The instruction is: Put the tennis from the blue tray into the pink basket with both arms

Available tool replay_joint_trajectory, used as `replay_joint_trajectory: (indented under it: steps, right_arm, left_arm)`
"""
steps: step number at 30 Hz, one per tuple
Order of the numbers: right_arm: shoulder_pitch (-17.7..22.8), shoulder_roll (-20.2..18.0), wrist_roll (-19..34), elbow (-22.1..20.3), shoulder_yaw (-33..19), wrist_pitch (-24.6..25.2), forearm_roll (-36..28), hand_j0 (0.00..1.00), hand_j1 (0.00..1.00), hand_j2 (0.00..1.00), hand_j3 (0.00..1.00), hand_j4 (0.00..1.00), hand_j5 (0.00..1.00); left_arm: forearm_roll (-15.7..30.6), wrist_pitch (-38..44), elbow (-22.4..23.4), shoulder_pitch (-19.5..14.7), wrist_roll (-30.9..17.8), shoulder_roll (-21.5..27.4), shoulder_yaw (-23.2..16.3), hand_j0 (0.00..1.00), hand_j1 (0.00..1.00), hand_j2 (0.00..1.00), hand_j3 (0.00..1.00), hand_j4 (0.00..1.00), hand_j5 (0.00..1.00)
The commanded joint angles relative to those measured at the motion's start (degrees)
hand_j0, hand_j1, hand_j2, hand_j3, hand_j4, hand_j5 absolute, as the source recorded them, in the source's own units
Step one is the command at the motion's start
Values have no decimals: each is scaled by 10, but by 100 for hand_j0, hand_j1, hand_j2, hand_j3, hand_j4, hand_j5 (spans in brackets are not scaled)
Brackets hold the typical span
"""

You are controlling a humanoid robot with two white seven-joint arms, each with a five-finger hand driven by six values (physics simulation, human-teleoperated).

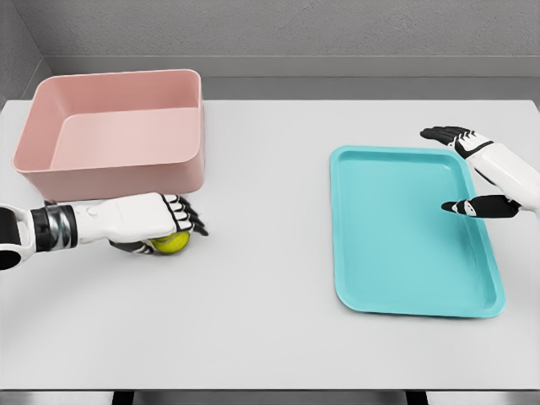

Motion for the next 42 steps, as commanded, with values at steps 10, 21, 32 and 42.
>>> replay_joint_trajectory:
  steps: [10,21,32,42]
  right_arm:
    - [0,0,0,-1,0,2,-5,100,100,100,100,100,100]
    - [0,0,0,-1,0,2,-5,100,100,100,100,100,100]
    - [0,-1,0,-1,0,2,-5,100,100,100,100,100,100]
    - [0,0,0,-2,0,2,-5,100,100,100,100,100,100]
  left_arm:
    - [5,1,-1,-3,-18,0,0,43,43,43,43,43,43]
    - [35,1,-40,-17,-17,14,2,46,46,46,46,46,46]
    - [101,1,-49,-58,-17,56,9,46,46,46,46,46,46]
    - [107,1,5,-115,-17,47,7,46,46,46,46,46,46]
